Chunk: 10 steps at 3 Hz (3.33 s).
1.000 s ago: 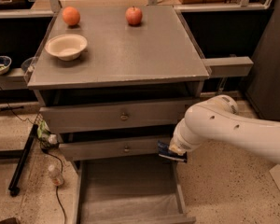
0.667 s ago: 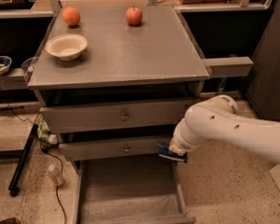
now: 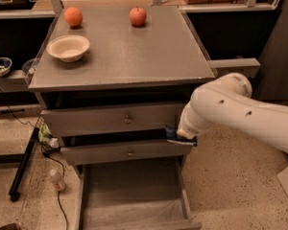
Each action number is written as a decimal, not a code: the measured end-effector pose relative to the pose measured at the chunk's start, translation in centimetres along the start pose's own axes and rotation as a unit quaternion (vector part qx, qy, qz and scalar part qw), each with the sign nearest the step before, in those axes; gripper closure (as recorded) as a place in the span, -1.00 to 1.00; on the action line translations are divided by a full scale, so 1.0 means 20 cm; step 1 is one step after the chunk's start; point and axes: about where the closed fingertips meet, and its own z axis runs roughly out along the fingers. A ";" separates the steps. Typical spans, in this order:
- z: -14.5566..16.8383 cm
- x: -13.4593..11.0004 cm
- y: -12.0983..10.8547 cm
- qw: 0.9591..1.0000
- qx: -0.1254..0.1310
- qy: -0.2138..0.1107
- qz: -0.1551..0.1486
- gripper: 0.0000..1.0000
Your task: Pick rxbar chocolate from bottom drawer and place on counter
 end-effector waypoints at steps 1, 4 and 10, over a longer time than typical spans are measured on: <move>-0.14 -0.03 -0.13 1.000 0.029 0.006 -0.010 1.00; -0.51 0.04 -0.34 0.995 0.102 0.019 0.001 1.00; -1.05 -0.17 -0.85 0.972 0.230 0.010 -0.052 1.00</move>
Offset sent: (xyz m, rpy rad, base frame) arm 0.0280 -0.0347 0.1045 -0.0735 -0.1601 -0.0434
